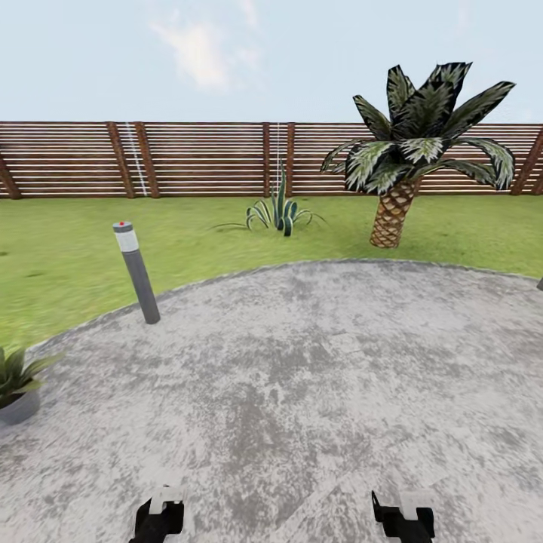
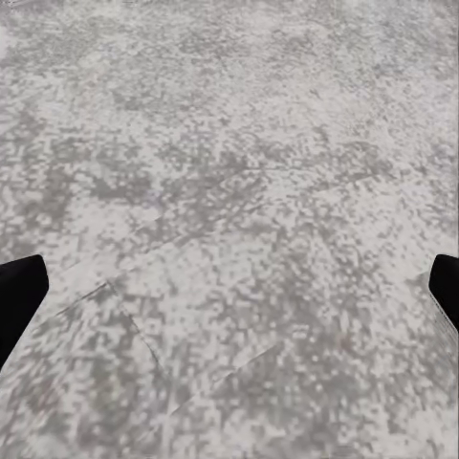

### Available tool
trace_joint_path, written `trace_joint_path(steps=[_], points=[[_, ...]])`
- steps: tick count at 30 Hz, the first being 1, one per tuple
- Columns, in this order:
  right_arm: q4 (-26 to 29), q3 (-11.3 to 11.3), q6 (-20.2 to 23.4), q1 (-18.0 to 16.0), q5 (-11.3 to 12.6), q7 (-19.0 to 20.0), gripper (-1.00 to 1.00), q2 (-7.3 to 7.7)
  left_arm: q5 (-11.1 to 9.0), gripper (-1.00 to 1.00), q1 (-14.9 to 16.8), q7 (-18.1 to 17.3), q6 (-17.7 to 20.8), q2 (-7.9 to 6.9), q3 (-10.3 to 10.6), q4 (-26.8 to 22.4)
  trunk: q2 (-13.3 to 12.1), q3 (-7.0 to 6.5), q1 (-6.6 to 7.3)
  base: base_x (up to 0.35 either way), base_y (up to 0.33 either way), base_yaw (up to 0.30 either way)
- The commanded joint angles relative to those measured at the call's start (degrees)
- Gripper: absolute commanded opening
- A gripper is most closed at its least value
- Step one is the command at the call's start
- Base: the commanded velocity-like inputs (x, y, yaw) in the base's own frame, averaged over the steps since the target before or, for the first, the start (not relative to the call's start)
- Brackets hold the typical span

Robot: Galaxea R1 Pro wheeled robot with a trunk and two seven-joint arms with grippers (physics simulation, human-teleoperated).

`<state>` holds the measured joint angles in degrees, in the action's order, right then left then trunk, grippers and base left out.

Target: Pick up the pesticide atomizer in the garden and spray insectifuge to fully cover both potted plants in the garden.

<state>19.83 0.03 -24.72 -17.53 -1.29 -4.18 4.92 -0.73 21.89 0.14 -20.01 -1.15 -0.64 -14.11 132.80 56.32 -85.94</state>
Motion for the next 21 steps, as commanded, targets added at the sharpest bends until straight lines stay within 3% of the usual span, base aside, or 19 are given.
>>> trace_joint_path(steps=[1, 7, 21], points=[[0.0, 0.0, -0.2, 0.0, -0.1, -0.2, 1.0, 0.0, -0.1, -1.0, 0.0, 0.0, -0.2, 0.0, -0.1, 0.0, 0.0, 0.05, -0.02, 0.34, -0.078, 0.014], [-0.1, 0.1, -0.2, -0.1, -0.2, -0.2, 1.0, 0.0, -0.1, -1.0, 0.0, 0.0, -0.2, 0.0, -0.1, 0.0, 0.0, 0.05, -0.02, 0.339, -0.08, 0.145], [-0.1, 0.1, -0.2, 0.0, -0.2, -0.1, 1.0, 0.0, -0.1, -1.0, 0.0, 0.0, -0.2, 0.0, -0.1, 0.0, 0.0, 0.05, -0.02, 0.339, -0.081, 0.275]])
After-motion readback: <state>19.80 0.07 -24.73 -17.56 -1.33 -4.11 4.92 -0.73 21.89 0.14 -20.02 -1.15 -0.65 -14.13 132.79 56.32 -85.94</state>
